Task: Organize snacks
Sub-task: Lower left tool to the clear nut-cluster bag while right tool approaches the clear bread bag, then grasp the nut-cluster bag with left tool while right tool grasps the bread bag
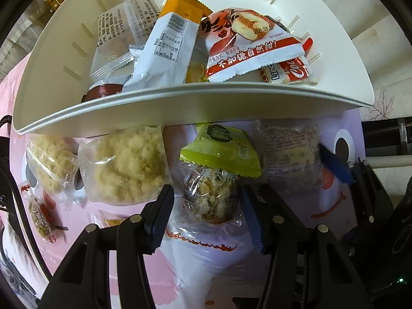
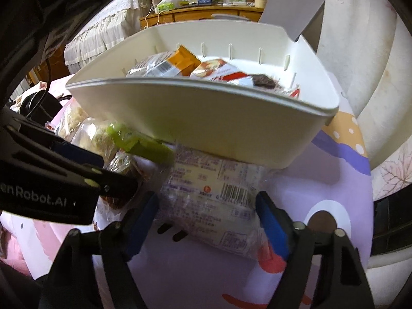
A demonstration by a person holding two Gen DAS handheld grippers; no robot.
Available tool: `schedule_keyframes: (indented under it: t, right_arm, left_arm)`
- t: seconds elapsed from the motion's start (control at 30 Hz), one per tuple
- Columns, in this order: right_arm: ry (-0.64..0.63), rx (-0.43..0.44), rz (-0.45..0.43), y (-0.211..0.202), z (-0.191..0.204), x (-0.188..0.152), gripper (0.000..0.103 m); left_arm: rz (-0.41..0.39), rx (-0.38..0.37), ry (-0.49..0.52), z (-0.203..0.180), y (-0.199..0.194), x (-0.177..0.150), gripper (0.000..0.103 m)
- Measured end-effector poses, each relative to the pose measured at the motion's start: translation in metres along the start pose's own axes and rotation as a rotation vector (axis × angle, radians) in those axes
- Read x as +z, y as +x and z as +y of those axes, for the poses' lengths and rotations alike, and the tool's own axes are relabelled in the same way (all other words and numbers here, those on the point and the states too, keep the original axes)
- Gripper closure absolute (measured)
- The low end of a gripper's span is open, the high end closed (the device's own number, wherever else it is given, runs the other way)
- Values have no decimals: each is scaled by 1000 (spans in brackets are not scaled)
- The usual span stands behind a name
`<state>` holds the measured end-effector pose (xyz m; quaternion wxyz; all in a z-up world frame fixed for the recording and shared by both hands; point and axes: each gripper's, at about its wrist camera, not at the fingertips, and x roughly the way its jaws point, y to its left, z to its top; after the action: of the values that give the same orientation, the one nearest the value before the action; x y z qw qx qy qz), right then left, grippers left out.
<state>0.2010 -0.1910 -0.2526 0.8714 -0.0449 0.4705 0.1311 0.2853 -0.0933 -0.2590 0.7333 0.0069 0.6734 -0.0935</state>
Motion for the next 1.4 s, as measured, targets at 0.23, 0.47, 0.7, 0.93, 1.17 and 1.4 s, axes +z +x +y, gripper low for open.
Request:
schedule_keyframes:
  t: [0.23, 0.47, 0.7, 0.93, 1.17, 1.4]
  right_arm:
    - [12, 3, -1, -6, -4, 0, 41]
    - [24, -12, 9, -11, -3, 0, 46]
    - [58, -28, 28, -19, -1, -5, 48]
    - [97, -32, 54, -25, 4, -13, 49]
    - [114, -22, 71, -34, 21, -17, 49]
    - [149, -16, 71, -45, 31, -13, 49]
  left_arm:
    - [-21, -14, 0, 5, 1, -2, 55]
    - [-48, -15, 8, 6, -2, -11, 61]
    - [-46, -13, 32, 8, -8, -30, 61]
    - [-59, -62, 51, 24, -21, -56, 89]
    - [-34, -84, 52, 51, -36, -78, 95]
    - [-7, -178, 15, 81, -47, -87, 85]
